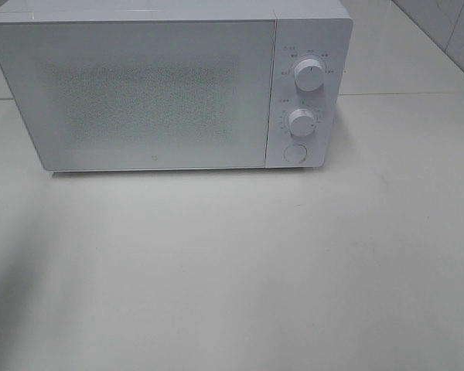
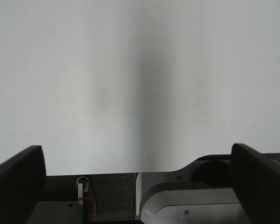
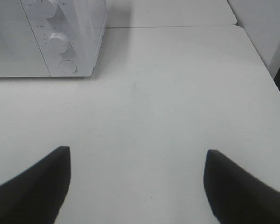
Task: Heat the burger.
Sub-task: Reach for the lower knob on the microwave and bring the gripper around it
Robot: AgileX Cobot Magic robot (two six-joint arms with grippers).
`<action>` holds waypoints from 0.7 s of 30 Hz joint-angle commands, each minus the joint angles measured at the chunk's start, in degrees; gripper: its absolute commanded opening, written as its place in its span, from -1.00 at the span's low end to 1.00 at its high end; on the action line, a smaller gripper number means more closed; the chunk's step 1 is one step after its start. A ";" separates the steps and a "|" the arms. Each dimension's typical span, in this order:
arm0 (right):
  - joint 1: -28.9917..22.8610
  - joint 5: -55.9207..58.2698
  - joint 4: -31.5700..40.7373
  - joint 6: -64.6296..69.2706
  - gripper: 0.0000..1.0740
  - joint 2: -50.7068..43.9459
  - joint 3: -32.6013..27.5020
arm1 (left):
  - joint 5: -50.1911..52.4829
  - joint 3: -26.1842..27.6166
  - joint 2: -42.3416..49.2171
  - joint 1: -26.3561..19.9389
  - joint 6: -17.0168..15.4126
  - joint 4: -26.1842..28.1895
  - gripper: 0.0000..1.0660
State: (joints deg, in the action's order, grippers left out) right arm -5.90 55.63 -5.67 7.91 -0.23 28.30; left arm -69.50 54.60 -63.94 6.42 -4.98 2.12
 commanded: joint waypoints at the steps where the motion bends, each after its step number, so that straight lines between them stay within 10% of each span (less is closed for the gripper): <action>1: 0.40 -0.46 0.17 0.06 0.42 -1.55 -0.17 | -2.52 -1.60 3.09 -0.92 0.46 -0.06 0.87; 21: 0.40 -0.46 0.17 0.06 0.42 -1.55 -0.17 | 8.31 -23.84 22.80 -0.92 6.76 3.04 0.87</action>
State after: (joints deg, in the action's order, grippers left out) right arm -5.90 55.63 -5.67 7.91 -0.23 28.30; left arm -62.17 31.28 -41.60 5.56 1.38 4.70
